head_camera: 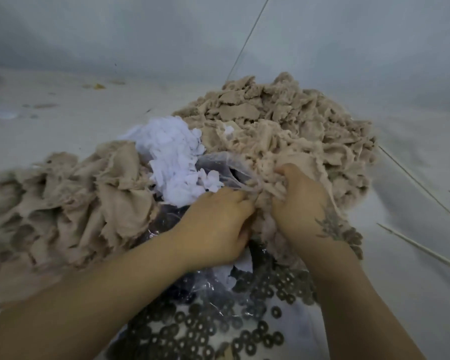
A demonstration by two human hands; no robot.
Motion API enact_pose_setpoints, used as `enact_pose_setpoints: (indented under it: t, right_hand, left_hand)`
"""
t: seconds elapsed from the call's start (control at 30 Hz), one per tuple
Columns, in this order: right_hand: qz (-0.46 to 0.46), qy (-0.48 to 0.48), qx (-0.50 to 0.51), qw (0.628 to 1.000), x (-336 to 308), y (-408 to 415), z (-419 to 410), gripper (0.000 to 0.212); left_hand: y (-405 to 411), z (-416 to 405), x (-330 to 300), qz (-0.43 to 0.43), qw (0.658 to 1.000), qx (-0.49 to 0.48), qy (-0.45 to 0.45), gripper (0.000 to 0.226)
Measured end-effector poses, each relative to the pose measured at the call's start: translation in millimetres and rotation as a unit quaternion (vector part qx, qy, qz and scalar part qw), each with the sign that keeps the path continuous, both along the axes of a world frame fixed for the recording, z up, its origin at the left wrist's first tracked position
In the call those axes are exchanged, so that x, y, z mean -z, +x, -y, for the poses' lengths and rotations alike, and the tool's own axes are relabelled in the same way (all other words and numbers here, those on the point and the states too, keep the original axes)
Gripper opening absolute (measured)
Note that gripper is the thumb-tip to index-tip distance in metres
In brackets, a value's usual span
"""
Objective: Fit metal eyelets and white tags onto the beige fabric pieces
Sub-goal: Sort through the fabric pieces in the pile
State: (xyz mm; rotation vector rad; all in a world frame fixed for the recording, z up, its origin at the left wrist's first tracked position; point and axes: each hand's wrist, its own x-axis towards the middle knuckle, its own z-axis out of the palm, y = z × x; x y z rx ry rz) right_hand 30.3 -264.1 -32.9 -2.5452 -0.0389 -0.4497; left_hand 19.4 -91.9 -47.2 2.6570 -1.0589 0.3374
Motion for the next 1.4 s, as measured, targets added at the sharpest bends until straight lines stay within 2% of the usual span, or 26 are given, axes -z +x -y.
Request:
enact_pose_setpoints:
  t: [0.07, 0.13, 0.2, 0.3, 0.37, 0.43, 0.53, 0.57, 0.67, 0.77, 0.87, 0.93, 1.0, 1.07, 1.13, 1.17, 1.27, 1.33, 1.4]
  right_hand:
    - [0.037, 0.004, -0.044, 0.998, 11.9, -8.0, -10.0, 0.039]
    - [0.081, 0.014, -0.068, 0.994, 25.4, -13.3, -17.9, 0.033]
    - [0.14, 0.028, -0.057, 0.988, 32.8, -13.7, -17.4, 0.027]
    - [0.188, 0.032, -0.034, 0.981, 32.0, -12.9, -4.5, 0.024]
    - [0.193, 0.014, -0.039, 0.98, 30.9, -13.7, 5.3, 0.03]
    - [0.198, -0.01, -0.033, 0.98, 29.8, -14.3, 14.3, 0.033]
    - [0.146, 0.016, 0.006, 0.989, 32.6, -10.2, 25.0, 0.032]
    - [0.113, 0.033, 0.029, 0.993, 35.0, -7.7, 28.1, 0.035]
    - [0.039, 0.027, 0.077, 0.996, 44.1, -3.4, 32.2, 0.053]
    - [0.052, -0.047, 0.099, 0.993, 52.4, -3.7, 28.4, 0.062]
    - [-0.004, -0.013, 0.132, 0.991, 54.3, -4.2, 27.5, 0.083]
    - [-0.046, -0.011, 0.14, 0.989, 54.9, -4.9, 30.7, 0.086]
    - [-0.092, -0.04, 0.154, 0.983, 51.7, -6.0, 32.2, 0.085]
    - [-0.113, -0.065, 0.176, 0.976, 44.9, -10.5, 29.4, 0.086]
    - [-0.106, -0.091, 0.169, 0.976, 34.7, -16.3, 27.0, 0.091]
    - [-0.102, -0.088, 0.145, 0.98, 28.6, -19.3, 25.9, 0.096]
    - [-0.075, -0.011, -0.04, 0.996, 14.7, -27.7, 18.7, 0.106]
    - [-0.013, 0.084, -0.123, 0.989, 11.3, -34.7, 4.3, 0.095]
    - [0.084, 0.116, -0.096, 0.985, 14.1, -33.8, -7.0, 0.067]
  left_hand:
    - [-7.9, -7.8, 15.4, -0.025, 0.999, -0.044, -0.017, 0.008]
    - [-9.9, -8.4, 18.4, -0.065, 0.988, -0.089, -0.11, 0.012]
    - [-6.8, -2.5, 16.1, -0.072, 0.975, -0.109, -0.178, 0.037]
    - [3.6, 14.0, 4.3, -0.03, 0.98, -0.122, -0.154, 0.068]
    - [11.7, 26.9, -4.4, -0.002, 0.986, -0.111, -0.125, 0.077]
    - [17.8, 39.9, -11.2, -0.036, 0.984, -0.066, -0.164, 0.067]
    - [24.8, 53.8, -14.3, -0.065, 0.977, -0.067, -0.192, 0.019]
    - [24.5, 55.8, -12.9, -0.068, 0.977, -0.083, -0.186, 0.013]
    - [16.3, 51.1, -1.8, -0.059, 0.978, -0.097, -0.177, 0.013]
    - [6.8, 34.0, 9.5, -0.022, 0.968, -0.112, -0.223, 0.015]
    - [-5.6, 16.4, 5.3, -0.014, 0.927, -0.161, -0.339, 0.024]
    - [-13.3, 6.8, -1.2, -0.065, 0.875, -0.159, -0.453, 0.034]
    - [-18.9, -0.5, -5.6, -0.131, 0.808, -0.131, -0.559, 0.031]
    - [-23.9, -6.2, -5.9, -0.164, 0.775, -0.13, -0.597, 0.02]
    - [-27.0, -10.0, -1.1, -0.171, 0.761, -0.145, -0.609, 0.008]
    - [-28.3, -11.9, 1.6, -0.174, 0.75, -0.157, -0.619, 0.009]
    - [-28.8, -16.4, 4.2, -0.207, 0.714, -0.173, -0.646, 0.018]
    - [-29.6, -18.1, 3.6, -0.23, 0.698, -0.166, -0.657, 0.022]
    - [-31.8, -18.4, 4.5, -0.247, 0.672, -0.155, -0.681, 0.025]
